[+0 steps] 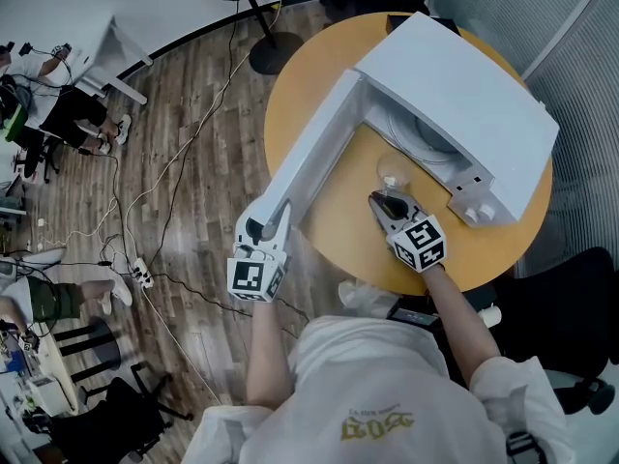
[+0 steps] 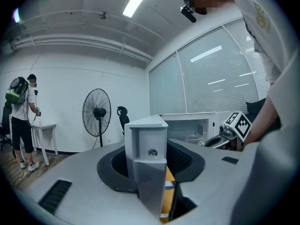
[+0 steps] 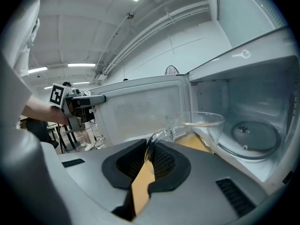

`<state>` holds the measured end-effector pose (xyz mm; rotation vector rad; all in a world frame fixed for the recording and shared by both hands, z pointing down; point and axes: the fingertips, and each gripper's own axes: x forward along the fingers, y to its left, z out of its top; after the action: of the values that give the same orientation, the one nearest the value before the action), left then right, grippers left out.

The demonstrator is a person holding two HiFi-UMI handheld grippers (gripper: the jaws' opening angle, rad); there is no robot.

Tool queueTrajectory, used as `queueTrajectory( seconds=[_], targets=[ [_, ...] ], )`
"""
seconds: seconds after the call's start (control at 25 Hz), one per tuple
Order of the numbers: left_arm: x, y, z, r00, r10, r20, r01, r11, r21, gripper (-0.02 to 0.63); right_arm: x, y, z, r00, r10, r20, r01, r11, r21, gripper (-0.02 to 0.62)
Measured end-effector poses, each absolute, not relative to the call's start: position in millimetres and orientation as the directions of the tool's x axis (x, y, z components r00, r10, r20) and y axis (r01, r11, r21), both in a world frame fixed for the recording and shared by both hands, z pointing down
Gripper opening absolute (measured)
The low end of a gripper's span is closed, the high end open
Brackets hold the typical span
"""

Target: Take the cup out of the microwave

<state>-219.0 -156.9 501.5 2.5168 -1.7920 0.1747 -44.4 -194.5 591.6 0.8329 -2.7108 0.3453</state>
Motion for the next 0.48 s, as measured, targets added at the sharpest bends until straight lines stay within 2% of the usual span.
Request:
queueTrajectory(
  seconds=[0.48],
  targets=[
    [-217,-155,502,0.32,-0.94,0.119,-0.945,-0.325,-0.031,0.176,-58,-173,620,-0.823,-0.43,0.371,-0.512,0.844,-0.158,0.038]
  ],
)
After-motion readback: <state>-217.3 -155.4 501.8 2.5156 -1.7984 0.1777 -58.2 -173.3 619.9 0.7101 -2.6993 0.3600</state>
